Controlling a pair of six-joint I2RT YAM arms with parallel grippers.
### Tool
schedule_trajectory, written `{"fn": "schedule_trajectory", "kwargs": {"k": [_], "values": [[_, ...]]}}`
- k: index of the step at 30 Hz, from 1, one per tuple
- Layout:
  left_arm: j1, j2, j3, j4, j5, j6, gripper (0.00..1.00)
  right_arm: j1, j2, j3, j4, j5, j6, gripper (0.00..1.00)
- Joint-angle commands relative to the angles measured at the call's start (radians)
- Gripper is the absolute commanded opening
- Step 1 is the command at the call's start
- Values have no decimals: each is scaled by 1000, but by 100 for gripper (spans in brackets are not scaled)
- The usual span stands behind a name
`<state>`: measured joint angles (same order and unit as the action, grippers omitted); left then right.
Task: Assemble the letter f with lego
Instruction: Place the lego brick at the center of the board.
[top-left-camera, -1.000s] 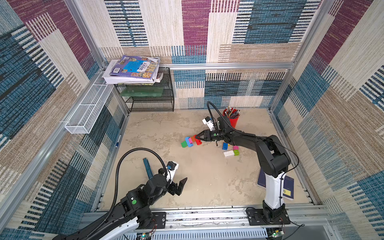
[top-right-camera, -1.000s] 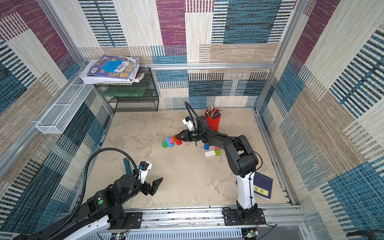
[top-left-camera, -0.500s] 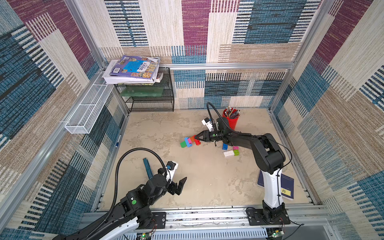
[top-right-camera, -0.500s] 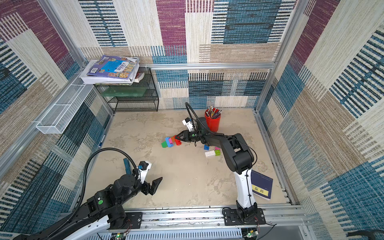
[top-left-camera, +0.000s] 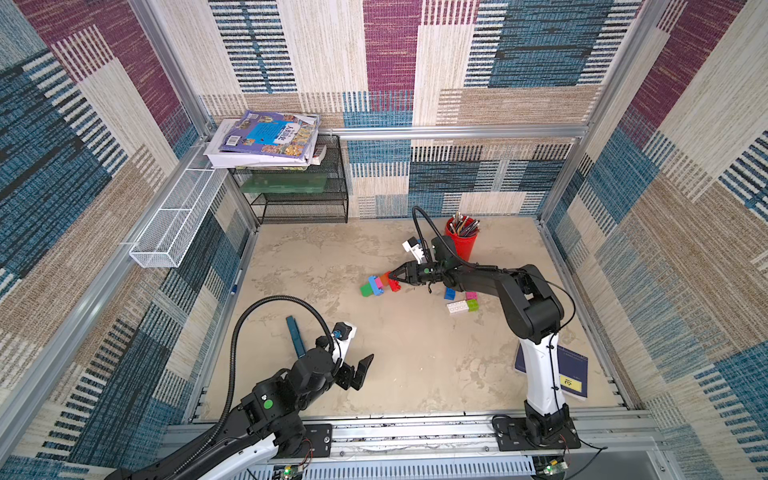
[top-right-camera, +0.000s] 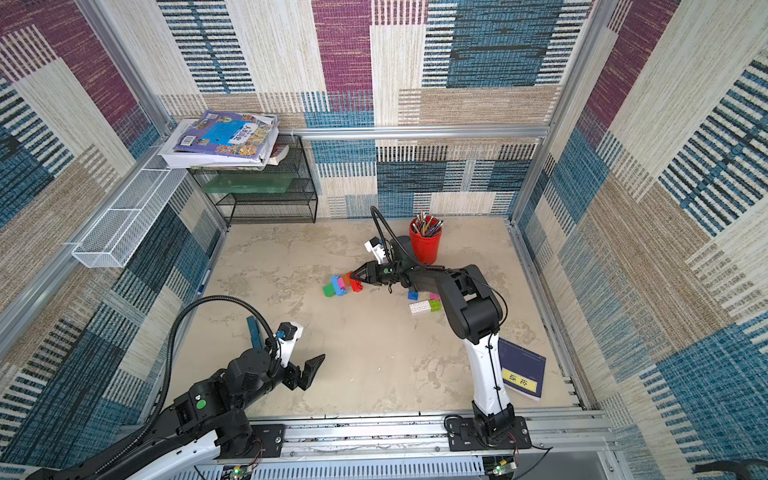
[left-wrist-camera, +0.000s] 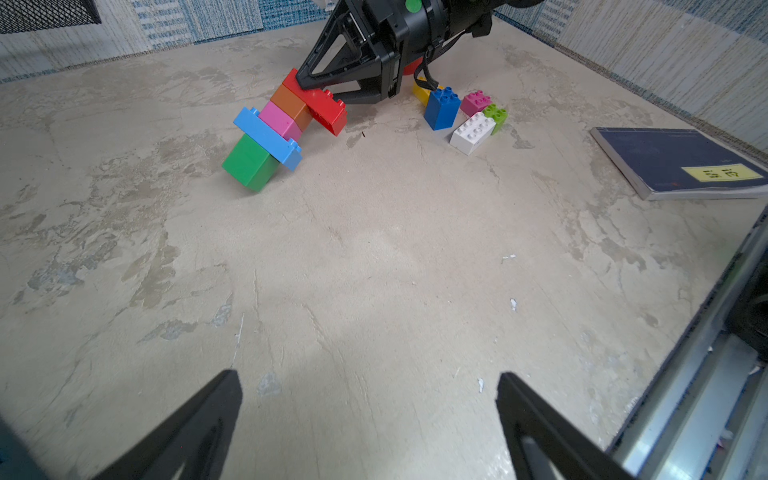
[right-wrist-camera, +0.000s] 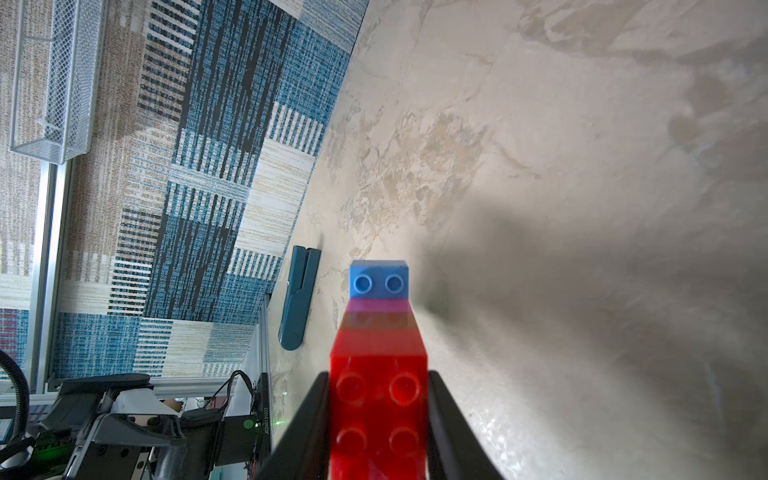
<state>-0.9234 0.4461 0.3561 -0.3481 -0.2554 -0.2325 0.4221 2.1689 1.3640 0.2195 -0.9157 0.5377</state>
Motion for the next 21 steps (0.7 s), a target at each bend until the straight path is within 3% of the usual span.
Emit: {"fn": "schedule_trajectory", "kwargs": {"k": [1,21], "values": [[0,3,1,14,-3,-14,99,-3,10,11,34,-19,1,32],[0,3,2,13,-1,-13,99,-6,46,20,27,-22,13,39]]}}
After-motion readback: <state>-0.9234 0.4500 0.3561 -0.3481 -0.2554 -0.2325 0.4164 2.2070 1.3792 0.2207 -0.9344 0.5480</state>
